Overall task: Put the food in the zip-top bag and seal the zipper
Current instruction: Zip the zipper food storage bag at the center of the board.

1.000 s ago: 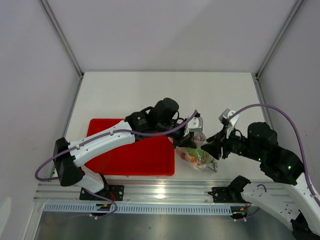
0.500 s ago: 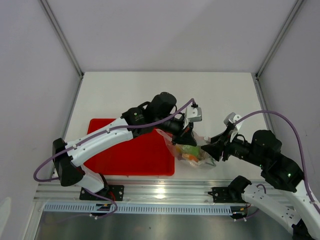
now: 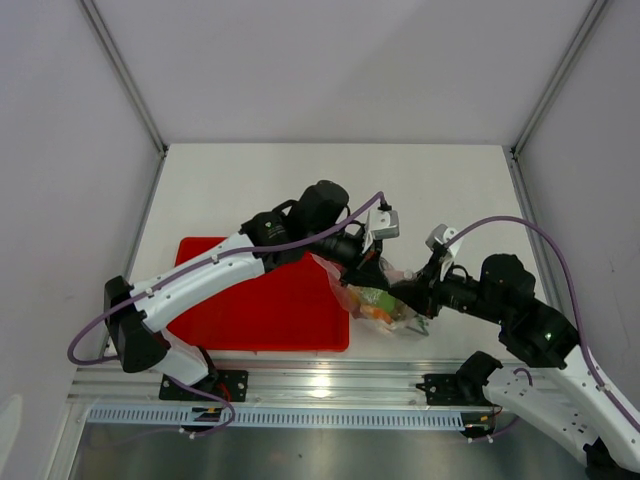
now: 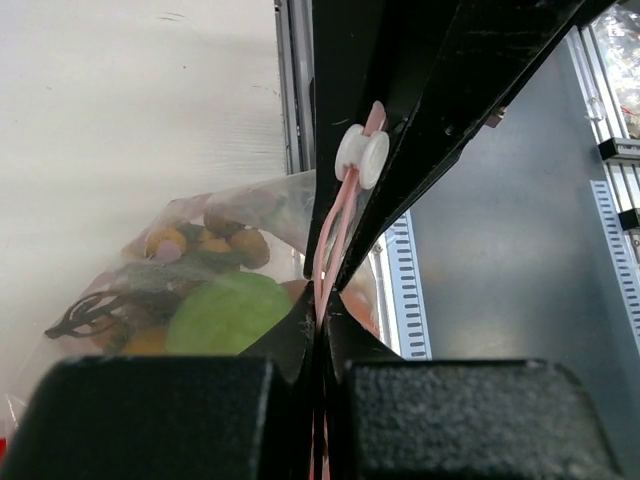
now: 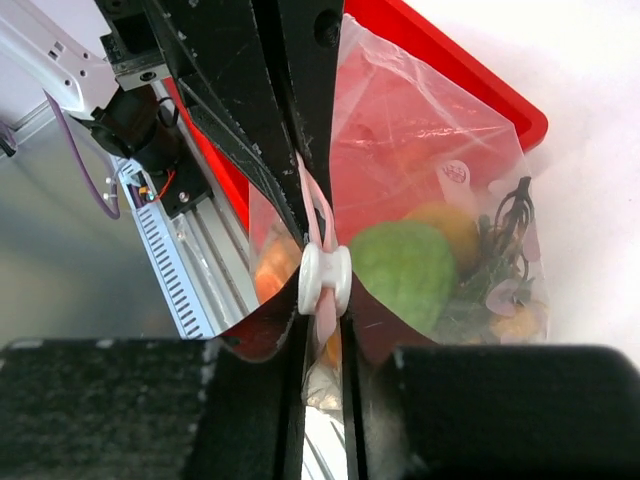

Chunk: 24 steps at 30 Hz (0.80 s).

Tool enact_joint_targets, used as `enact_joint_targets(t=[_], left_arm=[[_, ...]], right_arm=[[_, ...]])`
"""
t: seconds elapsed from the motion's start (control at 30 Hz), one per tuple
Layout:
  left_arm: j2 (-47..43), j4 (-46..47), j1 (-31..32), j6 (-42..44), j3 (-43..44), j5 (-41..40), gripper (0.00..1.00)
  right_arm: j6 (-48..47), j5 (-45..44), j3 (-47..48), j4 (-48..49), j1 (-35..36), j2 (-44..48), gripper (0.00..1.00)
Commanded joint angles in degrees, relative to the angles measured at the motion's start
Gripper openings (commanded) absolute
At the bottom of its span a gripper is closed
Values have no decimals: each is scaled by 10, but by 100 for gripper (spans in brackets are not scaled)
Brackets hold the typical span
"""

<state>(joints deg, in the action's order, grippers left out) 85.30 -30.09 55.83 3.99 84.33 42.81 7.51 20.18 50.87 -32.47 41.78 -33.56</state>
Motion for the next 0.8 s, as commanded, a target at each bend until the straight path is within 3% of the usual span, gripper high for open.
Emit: enact_joint_targets(t=[0.0, 0.03, 0.1, 0.33, 0.37, 0.43, 0.47, 0.57, 0.77], left_arm=[[-31, 28, -5, -9, -4, 41, 0], [-33, 28, -5, -7, -4, 42, 1], [-34, 28, -7, -7, -7, 42, 0], [-50, 42, -9, 1, -25, 27, 4], [-65, 55, -9, 1, -36, 23, 20], [-84, 107, -9, -6, -64, 16, 40], [-103, 125, -9, -7, -69, 18, 56], [-123, 182, -9, -17, -83, 40, 77], [-70, 145, -9, -21, -9, 63, 77]], right_arm=[[7, -2, -9, 36, 0, 16, 15], [8, -1, -10, 37, 0, 17, 13], [12, 0, -12, 38, -1, 18, 0], [34, 11, -5, 60, -2, 14, 0], [34, 15, -3, 60, -3, 11, 0], [30, 30, 6, 54, -4, 1, 0], [28, 35, 11, 50, -3, -12, 0], [13, 54, 25, 36, -3, -26, 0], [-16, 91, 60, 7, -5, -36, 0]])
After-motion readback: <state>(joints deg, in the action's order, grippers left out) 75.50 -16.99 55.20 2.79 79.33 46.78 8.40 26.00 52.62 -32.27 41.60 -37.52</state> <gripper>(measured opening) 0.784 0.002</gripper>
